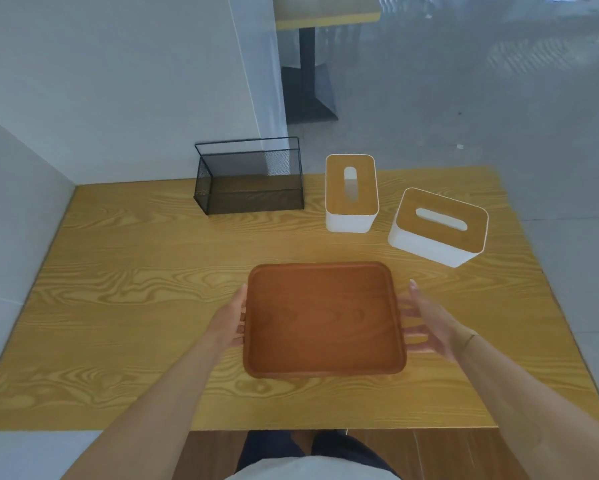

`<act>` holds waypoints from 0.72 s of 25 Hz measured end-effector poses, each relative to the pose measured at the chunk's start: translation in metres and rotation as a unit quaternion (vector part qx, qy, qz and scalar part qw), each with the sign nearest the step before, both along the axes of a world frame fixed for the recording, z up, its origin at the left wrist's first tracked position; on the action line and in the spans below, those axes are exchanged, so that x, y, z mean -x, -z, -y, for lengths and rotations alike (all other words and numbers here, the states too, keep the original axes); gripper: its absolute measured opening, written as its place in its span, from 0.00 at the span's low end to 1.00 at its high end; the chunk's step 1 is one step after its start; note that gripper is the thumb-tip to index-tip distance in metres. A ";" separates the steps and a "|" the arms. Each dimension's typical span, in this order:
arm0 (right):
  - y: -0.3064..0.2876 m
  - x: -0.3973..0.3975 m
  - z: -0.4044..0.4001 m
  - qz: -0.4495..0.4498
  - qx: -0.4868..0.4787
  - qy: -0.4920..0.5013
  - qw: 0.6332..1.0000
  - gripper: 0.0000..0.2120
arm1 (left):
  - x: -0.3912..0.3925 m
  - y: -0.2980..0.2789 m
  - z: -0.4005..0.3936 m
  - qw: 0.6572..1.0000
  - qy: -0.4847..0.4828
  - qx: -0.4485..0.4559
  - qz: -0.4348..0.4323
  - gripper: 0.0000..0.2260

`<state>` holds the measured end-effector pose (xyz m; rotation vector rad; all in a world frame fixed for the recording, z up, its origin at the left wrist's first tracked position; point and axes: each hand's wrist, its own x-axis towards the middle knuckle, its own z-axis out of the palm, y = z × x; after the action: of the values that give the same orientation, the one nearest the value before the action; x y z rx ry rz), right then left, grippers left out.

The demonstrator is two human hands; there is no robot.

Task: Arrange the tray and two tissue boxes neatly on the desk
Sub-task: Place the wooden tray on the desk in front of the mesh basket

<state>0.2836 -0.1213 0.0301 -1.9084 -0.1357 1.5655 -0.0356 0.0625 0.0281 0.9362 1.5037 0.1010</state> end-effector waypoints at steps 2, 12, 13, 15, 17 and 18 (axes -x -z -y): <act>0.001 0.010 -0.021 -0.019 -0.006 -0.009 1.000 0.36 | 0.026 -0.006 -0.021 1.000 -0.013 0.008 0.010 0.28; 0.002 0.075 -0.134 -0.075 -0.009 -0.007 0.997 0.38 | 0.128 0.001 -0.131 0.996 -0.044 0.065 0.047 0.38; 0.004 0.080 -0.143 -0.079 -0.009 -0.004 0.997 0.38 | 0.134 0.003 -0.142 0.995 -0.041 0.071 0.052 0.38; 0.007 0.089 -0.158 -0.080 -0.006 0.008 0.997 0.39 | 0.142 0.006 -0.162 0.995 -0.034 0.075 0.055 0.38; 0.010 0.097 -0.171 -0.065 0.001 0.012 0.998 0.39 | 0.143 0.010 -0.177 0.996 -0.025 0.069 0.055 0.36; 0.011 0.099 -0.177 -0.051 0.003 0.014 0.999 0.39 | 0.142 0.012 -0.184 0.996 -0.023 0.066 0.054 0.36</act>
<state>0.1842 0.0555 0.0188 -1.8219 -0.0595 1.6422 -0.1777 0.2461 0.0162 0.7792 1.4135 0.0828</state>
